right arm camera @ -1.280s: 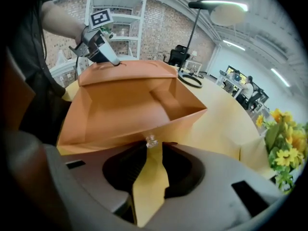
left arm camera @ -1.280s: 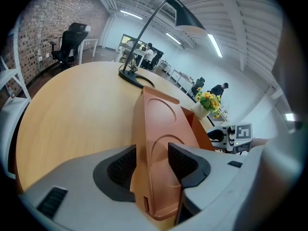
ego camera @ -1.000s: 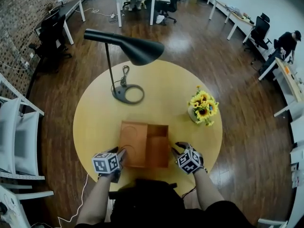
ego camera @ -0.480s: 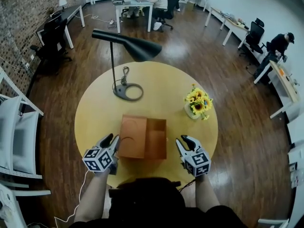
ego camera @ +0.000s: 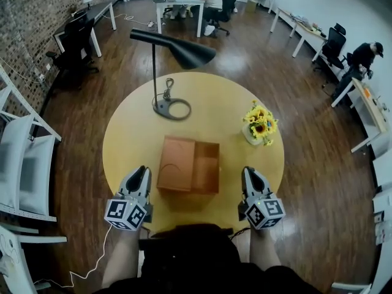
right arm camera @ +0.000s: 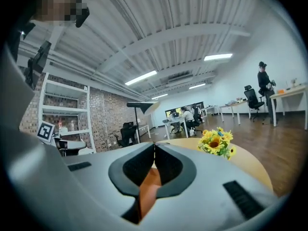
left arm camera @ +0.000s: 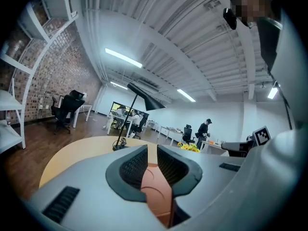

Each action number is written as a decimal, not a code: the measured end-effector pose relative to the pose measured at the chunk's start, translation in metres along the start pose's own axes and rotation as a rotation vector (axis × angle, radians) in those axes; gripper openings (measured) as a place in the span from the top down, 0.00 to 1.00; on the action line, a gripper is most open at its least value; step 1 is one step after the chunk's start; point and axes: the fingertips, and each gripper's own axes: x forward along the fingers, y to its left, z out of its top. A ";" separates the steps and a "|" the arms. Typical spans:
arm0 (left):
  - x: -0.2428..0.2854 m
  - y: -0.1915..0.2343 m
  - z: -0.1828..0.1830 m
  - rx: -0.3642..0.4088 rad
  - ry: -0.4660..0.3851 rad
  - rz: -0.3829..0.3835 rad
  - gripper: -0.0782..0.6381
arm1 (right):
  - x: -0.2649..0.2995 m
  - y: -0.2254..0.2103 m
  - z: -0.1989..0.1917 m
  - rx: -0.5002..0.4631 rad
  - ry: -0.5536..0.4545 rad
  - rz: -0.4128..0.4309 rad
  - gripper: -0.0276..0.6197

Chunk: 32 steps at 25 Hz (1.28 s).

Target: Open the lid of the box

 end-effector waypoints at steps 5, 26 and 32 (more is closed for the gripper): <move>-0.017 -0.001 0.020 -0.042 -0.079 -0.006 0.81 | -0.011 0.007 0.006 0.021 -0.054 -0.022 0.95; -0.017 -0.003 0.015 -0.039 -0.073 -0.042 0.81 | 0.002 0.023 0.012 -0.053 -0.046 0.012 0.95; -0.017 -0.002 0.014 -0.041 -0.065 -0.044 0.82 | 0.005 0.023 0.013 -0.054 -0.049 0.019 0.95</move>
